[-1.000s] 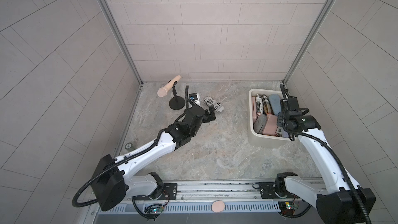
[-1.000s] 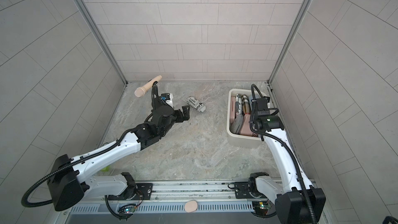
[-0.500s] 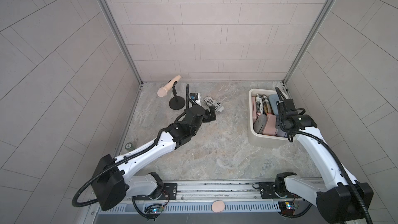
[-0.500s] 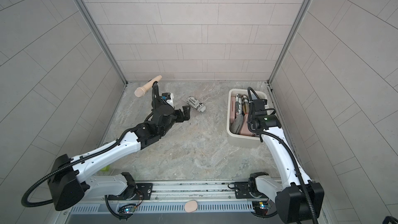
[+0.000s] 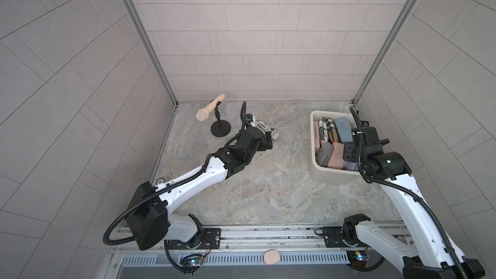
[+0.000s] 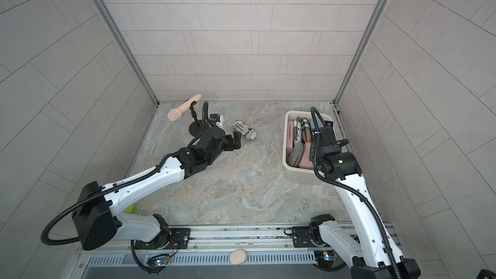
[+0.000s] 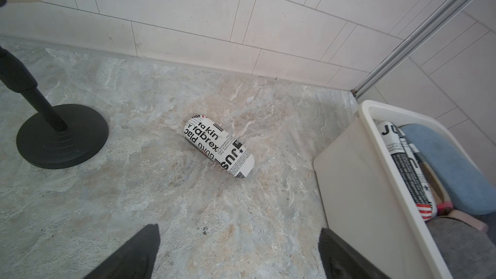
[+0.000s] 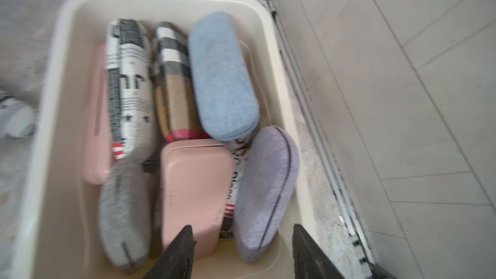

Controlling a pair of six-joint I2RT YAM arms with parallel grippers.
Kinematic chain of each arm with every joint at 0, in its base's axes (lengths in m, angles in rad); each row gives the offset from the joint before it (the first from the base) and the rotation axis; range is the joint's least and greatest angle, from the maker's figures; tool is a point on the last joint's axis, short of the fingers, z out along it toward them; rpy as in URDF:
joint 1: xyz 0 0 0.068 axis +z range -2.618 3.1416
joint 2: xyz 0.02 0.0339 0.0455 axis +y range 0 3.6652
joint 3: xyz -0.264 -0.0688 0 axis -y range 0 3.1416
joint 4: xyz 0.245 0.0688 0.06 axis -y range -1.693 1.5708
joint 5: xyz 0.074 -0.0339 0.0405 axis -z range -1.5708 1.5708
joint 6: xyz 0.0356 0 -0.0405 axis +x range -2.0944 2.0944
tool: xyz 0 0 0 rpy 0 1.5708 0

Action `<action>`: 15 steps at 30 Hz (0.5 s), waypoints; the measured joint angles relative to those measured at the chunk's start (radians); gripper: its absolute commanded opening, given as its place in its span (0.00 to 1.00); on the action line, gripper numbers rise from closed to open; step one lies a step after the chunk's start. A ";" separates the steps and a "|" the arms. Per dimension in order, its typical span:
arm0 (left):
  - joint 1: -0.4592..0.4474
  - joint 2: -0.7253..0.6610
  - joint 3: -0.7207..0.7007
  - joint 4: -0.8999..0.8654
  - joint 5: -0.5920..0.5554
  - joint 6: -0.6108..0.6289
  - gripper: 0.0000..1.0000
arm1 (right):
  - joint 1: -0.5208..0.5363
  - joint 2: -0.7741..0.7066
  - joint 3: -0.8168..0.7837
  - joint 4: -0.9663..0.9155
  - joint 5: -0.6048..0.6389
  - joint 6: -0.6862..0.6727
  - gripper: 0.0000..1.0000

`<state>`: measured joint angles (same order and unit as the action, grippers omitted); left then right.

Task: Put the glasses cases into the storage boxes
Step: Place the glasses case in the storage box, then pick up the glasses case at the center of the board.

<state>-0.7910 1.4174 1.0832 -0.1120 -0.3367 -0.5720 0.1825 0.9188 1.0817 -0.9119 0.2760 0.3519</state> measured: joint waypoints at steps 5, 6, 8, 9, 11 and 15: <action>0.008 0.164 0.148 -0.129 -0.016 -0.034 1.00 | 0.071 -0.037 -0.034 0.049 -0.078 -0.005 0.83; 0.010 0.207 0.191 -0.164 -0.017 -0.051 1.00 | 0.072 -0.037 -0.037 0.056 -0.087 -0.004 0.84; 0.014 0.281 0.271 -0.223 -0.021 -0.076 1.00 | 0.073 -0.039 -0.042 0.076 -0.106 -0.004 0.87; 0.016 0.327 0.318 -0.249 -0.024 -0.090 1.00 | 0.073 -0.042 -0.043 0.084 -0.115 -0.005 0.89; 0.021 0.399 0.391 -0.283 -0.027 -0.124 1.00 | 0.073 -0.054 -0.051 0.100 -0.134 -0.005 0.91; 0.040 0.559 0.536 -0.343 -0.022 -0.206 1.00 | 0.073 -0.081 -0.066 0.116 -0.182 -0.004 0.93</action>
<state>-0.7506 1.9762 1.6192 -0.4549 -0.3588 -0.7776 0.2554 0.8379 1.0161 -0.7963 0.0940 0.3477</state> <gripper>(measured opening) 0.998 0.925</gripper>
